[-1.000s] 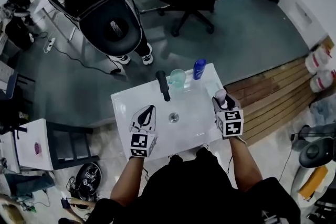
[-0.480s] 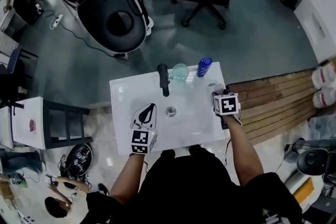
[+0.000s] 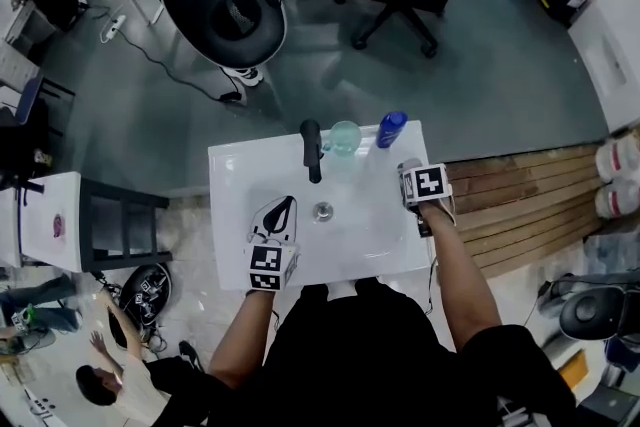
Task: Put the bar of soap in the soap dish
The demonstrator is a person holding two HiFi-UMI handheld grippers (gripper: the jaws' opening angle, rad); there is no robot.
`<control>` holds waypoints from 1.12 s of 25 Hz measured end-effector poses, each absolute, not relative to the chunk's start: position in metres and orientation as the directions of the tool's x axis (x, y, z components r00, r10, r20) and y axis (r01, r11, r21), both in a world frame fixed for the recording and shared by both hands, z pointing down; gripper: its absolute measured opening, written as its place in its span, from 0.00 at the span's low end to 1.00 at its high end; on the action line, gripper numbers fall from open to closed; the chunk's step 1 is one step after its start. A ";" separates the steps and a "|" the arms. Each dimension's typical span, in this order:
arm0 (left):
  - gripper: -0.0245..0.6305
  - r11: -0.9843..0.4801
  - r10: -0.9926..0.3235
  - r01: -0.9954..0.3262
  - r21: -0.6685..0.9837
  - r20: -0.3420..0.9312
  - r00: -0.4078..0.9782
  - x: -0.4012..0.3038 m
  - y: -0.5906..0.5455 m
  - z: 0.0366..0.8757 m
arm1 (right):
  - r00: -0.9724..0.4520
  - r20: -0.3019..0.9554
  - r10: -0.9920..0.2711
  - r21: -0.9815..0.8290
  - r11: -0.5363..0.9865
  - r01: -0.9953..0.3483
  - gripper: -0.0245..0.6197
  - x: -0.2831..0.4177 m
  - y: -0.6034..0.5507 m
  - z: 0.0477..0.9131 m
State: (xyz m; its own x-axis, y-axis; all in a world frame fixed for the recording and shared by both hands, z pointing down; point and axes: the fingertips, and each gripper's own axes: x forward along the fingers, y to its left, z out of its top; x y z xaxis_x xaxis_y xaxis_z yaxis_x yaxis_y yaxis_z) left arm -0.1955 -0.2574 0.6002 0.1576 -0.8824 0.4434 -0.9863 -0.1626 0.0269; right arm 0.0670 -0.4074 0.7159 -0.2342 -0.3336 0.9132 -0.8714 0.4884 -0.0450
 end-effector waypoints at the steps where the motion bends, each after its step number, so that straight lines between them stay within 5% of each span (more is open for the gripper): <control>1: 0.07 -0.157 -0.882 -0.987 0.028 0.446 0.153 -0.197 -0.257 0.602 | -0.233 0.910 -0.343 -0.039 0.488 -0.872 0.36 0.066 -0.408 0.717; 22: 0.07 -0.141 -0.878 -0.989 0.047 0.456 0.147 -0.195 -0.261 0.607 | -0.303 0.789 -0.534 0.004 0.498 -0.867 0.35 0.069 -0.402 0.663; 28: 0.07 -0.140 -0.888 -0.989 0.052 0.435 0.149 -0.193 -0.261 0.598 | -0.341 0.628 -0.699 0.039 0.466 -0.884 0.11 0.069 -0.391 0.611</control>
